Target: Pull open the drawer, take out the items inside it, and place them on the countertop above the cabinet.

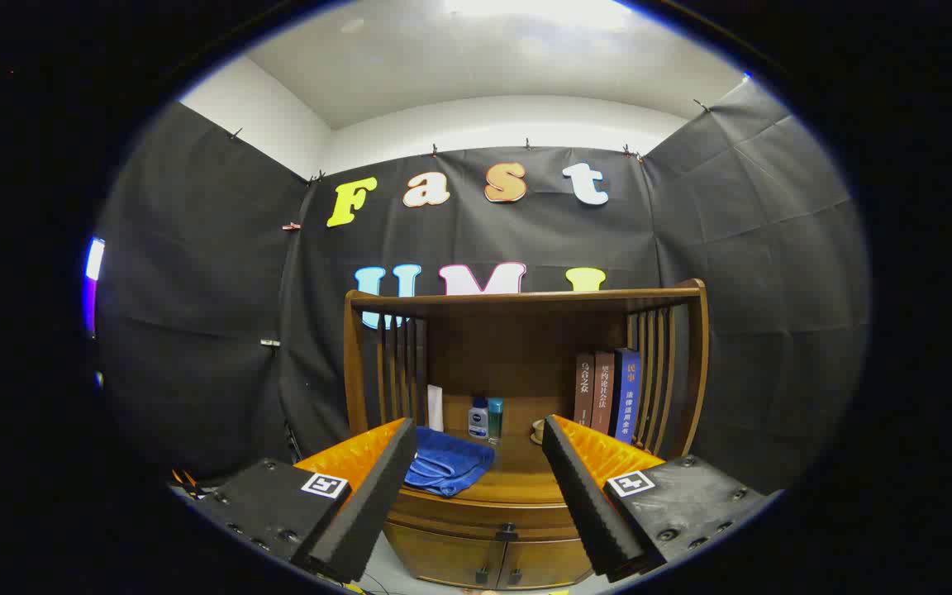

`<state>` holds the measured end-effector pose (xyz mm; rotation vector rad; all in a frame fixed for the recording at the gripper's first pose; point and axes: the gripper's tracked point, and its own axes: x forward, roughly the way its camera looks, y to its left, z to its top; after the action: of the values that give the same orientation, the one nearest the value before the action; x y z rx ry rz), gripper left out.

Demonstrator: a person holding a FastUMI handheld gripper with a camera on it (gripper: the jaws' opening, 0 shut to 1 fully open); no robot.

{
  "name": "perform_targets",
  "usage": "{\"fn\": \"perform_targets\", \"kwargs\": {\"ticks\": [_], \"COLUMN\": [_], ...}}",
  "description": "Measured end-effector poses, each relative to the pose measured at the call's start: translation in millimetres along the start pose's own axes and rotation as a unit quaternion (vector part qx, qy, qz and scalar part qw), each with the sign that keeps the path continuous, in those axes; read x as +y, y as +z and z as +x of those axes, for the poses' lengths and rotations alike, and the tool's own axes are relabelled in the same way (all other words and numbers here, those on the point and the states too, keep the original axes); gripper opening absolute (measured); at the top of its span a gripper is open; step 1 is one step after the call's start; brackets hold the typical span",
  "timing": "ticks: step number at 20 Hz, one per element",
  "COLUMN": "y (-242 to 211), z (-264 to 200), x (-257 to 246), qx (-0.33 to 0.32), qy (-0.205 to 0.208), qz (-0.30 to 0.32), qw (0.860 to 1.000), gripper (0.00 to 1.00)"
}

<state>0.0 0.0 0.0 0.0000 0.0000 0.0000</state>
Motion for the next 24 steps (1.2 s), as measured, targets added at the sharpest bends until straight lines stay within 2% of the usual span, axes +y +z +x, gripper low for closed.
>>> {"fn": "perform_targets", "kwargs": {"ticks": [13, 22, 24], "y": [-2.8, 8.4, 8.6], "z": [8.1, 7.6, 7.5], "x": [4.3, -2.3, -10.9], "qx": [0.004, -0.004, -0.003], "qy": [0.005, -0.004, -0.017], "qz": [-0.011, -0.005, -0.006], "qw": [1.000, 1.000, 1.000], "gripper": [0.98, 0.98, 0.98]}}
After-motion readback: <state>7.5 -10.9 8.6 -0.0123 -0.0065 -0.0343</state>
